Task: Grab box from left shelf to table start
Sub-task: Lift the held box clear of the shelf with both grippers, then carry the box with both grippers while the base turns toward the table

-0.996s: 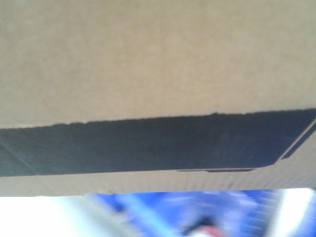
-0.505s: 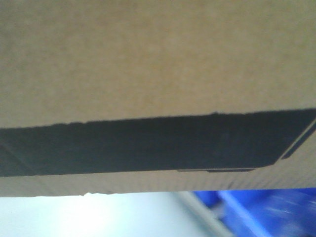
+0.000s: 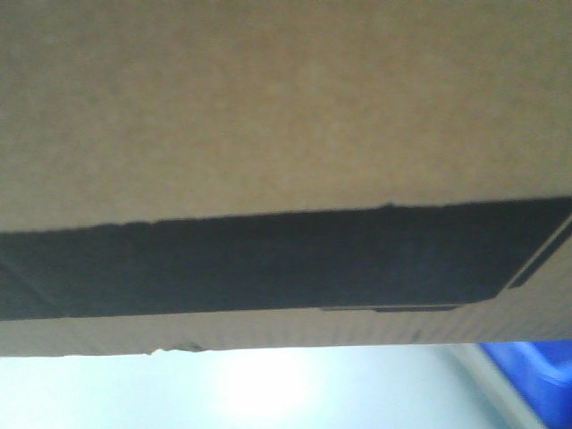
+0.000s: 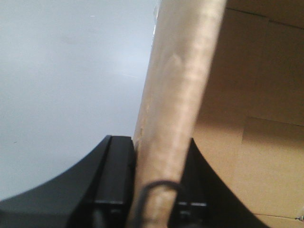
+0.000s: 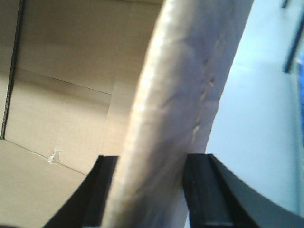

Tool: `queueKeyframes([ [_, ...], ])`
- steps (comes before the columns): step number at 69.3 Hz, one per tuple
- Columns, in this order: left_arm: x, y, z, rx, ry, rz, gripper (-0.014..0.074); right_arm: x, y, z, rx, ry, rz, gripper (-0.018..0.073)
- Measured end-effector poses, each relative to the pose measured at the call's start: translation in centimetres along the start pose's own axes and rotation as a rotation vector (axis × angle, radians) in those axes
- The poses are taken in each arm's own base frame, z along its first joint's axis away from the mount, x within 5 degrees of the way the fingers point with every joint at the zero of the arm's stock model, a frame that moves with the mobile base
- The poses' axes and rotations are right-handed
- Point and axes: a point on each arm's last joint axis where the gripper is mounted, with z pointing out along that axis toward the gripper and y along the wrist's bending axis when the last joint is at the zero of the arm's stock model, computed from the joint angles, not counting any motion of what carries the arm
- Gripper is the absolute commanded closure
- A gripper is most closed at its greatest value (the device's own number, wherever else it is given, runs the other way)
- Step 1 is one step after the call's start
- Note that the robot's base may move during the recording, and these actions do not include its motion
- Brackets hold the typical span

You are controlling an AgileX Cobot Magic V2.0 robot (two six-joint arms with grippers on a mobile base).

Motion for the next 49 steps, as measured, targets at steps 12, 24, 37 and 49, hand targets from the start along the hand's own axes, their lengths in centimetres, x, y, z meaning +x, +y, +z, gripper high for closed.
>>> queueKeyframes([
  [12, 0.0, 0.0, 0.0, 0.0, 0.0, 0.0, 0.0689, 0.0, 0.0, 0.0, 0.0, 0.0, 0.0, 0.0501],
  [24, 0.0, 0.0, 0.0, 0.0, 0.0, 0.0, 0.0689, 0.0, 0.0, 0.0, 0.0, 0.0, 0.0, 0.0501],
  [37, 0.0, 0.0, 0.0, 0.0, 0.0, 0.0, 0.0689, 0.0, 0.0, 0.0, 0.0, 0.0, 0.0, 0.0501],
  [49, 0.0, 0.0, 0.0, 0.0, 0.0, 0.0, 0.0689, 0.0, 0.0, 0.0, 0.0, 0.0, 0.0, 0.0501],
])
